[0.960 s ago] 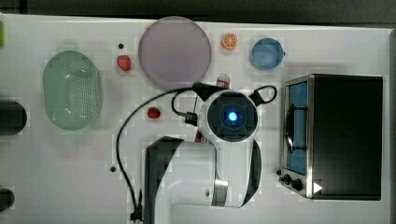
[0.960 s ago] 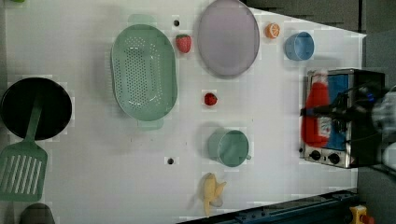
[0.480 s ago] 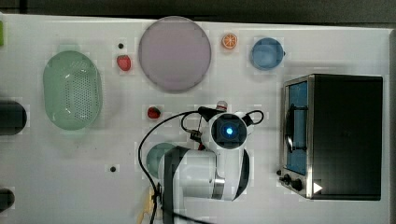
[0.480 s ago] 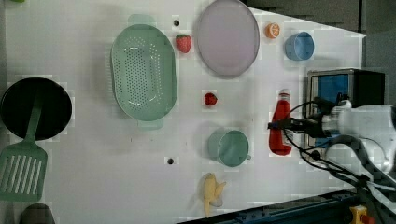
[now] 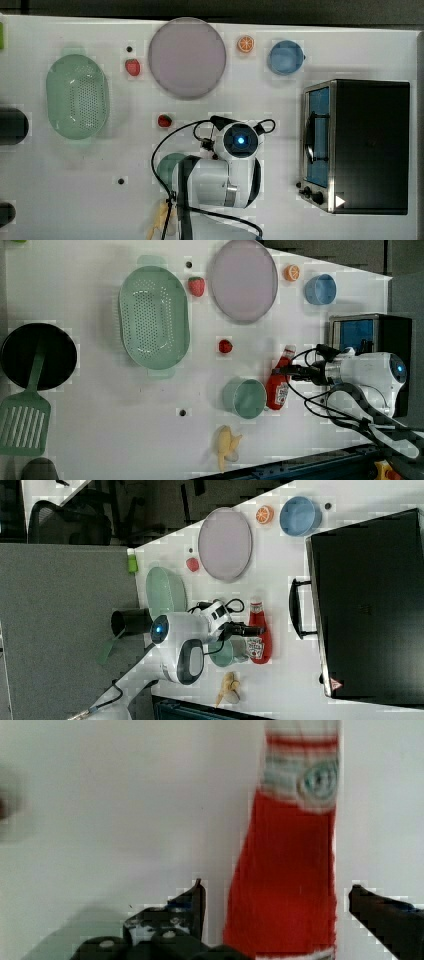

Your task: Pick ketchup from plate and place it on table.

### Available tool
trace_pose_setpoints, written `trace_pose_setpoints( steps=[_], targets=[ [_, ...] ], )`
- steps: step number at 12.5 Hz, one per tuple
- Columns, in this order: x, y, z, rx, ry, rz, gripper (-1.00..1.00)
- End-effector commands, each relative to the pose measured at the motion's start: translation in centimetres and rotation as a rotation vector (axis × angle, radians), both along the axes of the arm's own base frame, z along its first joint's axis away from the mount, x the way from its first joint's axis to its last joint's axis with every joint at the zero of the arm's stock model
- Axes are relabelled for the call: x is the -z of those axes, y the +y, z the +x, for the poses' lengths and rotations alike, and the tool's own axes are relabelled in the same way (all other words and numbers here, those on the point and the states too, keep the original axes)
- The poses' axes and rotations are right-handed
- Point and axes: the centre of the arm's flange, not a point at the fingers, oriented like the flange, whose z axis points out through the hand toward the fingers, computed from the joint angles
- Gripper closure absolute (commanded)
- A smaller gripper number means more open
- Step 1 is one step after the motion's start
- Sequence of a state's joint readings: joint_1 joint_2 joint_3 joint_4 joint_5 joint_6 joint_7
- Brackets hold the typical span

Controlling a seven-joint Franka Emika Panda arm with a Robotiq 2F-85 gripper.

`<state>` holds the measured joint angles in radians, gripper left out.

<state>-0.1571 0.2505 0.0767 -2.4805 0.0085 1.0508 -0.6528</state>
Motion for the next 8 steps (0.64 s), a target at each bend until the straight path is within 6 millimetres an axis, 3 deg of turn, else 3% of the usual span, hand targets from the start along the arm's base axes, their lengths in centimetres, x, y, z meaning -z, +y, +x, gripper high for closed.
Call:
trace_pose_setpoints(
  steps=[1,3,5,8],
  targets=[
    [-6.6,-0.5,2.6,0.16,-0.129,-0.019,-1.0],
    [-11.7,-0.2,3.1,0.24,-0.172,-0.027,-1.0],
    [-18.3,0.1,3.6,0.36,-0.235,-0.031,-1.0],
    [-26.9,0.7,2.7,0.543,-0.208,-0.044,-1.0]
  ],
)
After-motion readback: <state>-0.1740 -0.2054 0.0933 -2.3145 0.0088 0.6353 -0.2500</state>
